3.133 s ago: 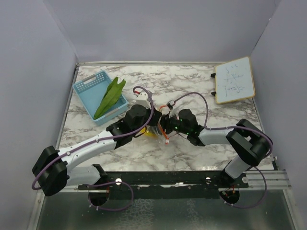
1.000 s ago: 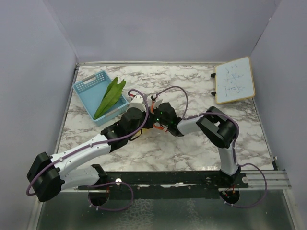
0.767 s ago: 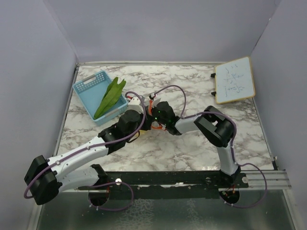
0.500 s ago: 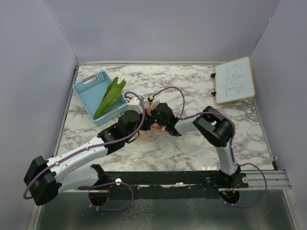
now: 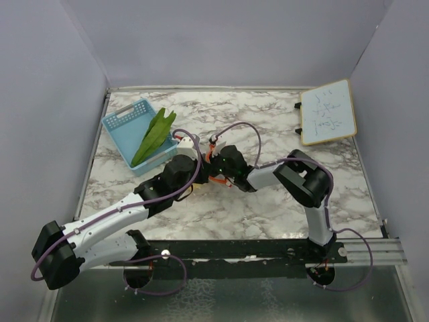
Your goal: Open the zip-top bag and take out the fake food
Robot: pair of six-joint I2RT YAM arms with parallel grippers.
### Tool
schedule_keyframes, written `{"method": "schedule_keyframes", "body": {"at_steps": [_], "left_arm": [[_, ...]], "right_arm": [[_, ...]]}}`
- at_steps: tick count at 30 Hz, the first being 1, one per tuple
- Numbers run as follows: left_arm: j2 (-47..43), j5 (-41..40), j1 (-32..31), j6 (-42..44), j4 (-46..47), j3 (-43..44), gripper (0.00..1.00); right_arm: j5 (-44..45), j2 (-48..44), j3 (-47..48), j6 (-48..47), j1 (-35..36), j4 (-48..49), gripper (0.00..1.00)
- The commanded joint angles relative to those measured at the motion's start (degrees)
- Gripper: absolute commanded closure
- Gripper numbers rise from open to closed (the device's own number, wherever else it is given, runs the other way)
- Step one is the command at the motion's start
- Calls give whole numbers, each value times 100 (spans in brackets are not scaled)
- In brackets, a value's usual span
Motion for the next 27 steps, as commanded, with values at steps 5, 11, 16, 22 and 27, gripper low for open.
{"method": "schedule_keyframes", "body": {"at_steps": [5, 11, 16, 22, 27], "left_arm": [[54, -148, -25, -36, 191, 28, 100], [193, -210, -8, -71, 321, -22, 100], [138, -284, 17, -60, 365, -146, 100], [272, -158, 35, -57, 542, -222, 100], [322, -169, 31, -46, 496, -198, 100]], "right_arm": [[434, -1526, -743, -145, -22, -1048, 46], [790, -2574, -1237, -80, -24, -1356, 46], [957, -3656, -1546, -146, -22, -1634, 46], [545, -4079, -1186, -352, -22, -2027, 46], [457, -4447, -1266, -242, -22, -1945, 46]]}}
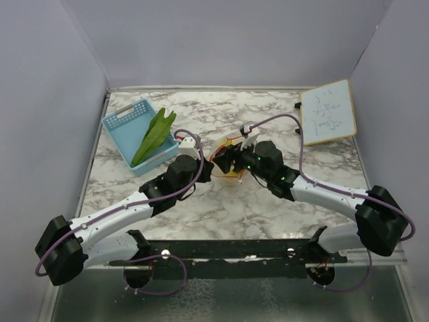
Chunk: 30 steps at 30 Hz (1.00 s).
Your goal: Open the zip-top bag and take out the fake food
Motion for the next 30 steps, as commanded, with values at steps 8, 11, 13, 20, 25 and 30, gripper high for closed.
{"method": "schedule_keyframes", "body": {"at_steps": [8, 11, 13, 20, 25, 30], "left_arm": [[43, -106, 25, -7, 52, -124, 100], [87, -61, 21, -13, 85, -107, 100], [92, -22, 23, -14, 105, -107, 100], [127, 141, 24, -75, 246, -142, 100], [116, 167, 23, -64, 253, -168, 100], [31, 124, 25, -12, 178, -190, 100]], "right_arm": [[-600, -1025, 130, 219, 15, 189, 46], [-737, -1091, 141, 340, 15, 282, 46], [-822, -1117, 1, 462, 15, 658, 46], [-1297, -459, -410, 1128, 15, 2555, 46], [-1667, 103, 233, 1137, 10, 2952, 46], [-1731, 484, 757, 1003, 15, 2845, 46]]}}
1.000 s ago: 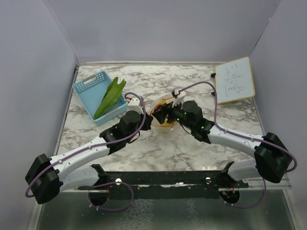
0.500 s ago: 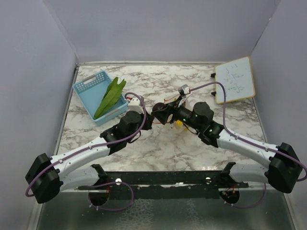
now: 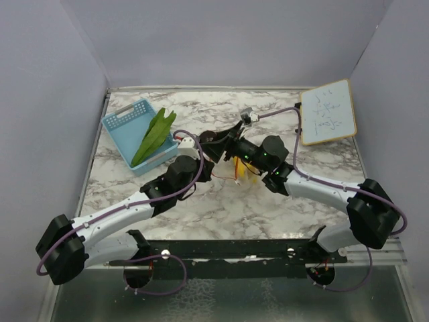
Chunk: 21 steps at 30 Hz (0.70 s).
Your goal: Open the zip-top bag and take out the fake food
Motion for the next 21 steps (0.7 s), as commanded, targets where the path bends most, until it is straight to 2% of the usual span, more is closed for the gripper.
{"method": "schedule_keyframes", "body": {"at_steps": [1, 8, 17, 21], "left_arm": [[-92, 55, 16, 64, -53, -87, 100], [-370, -139, 16, 237, -382, -223, 100], [-1319, -596, 21, 251, -1191, -503, 100], [-1536, -692, 25, 232, -1515, -376, 100]], "right_arm": [[-355, 254, 590, -52, 35, 508, 46], [-664, 843, 1438, 94, 35, 440, 46], [109, 1530, 3044, -759, 26, -1206, 46], [69, 2176, 3872, -1120, 24, -1823, 46]]}}
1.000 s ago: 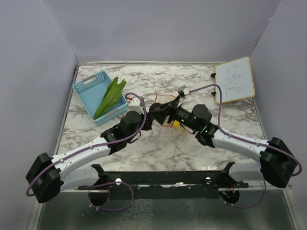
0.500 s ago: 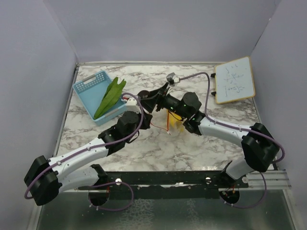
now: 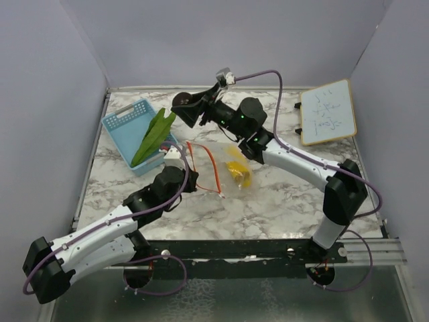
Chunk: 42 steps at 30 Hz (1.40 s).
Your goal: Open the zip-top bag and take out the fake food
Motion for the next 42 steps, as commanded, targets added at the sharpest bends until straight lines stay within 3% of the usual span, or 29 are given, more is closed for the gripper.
{"method": "schedule_keyframes", "body": {"at_steps": [1, 9, 16, 31, 39, 42], "left_arm": [[-344, -316, -13, 65, -549, 207, 100], [-928, -1011, -3, 356, -1420, 956, 100], [-970, -1058, -3, 248, -1468, 779, 100], [-815, -1063, -1, 200, -1392, 710, 100], [-843, -1073, -3, 182, -1404, 655, 100], [-836, -1074, 5, 182, -1401, 663, 100]], "right_arm": [[116, 812, 908, -591, 28, -974, 46], [-679, 2511, 2582, -708, 27, -1783, 45], [-1167, 3897, 3789, -779, 27, -2436, 45], [-1987, 4733, 4000, -475, 37, -2560, 44], [-1907, 4747, 4064, -452, 32, -2612, 7], [-1792, 4700, 4180, -542, 37, -2796, 2]]}}
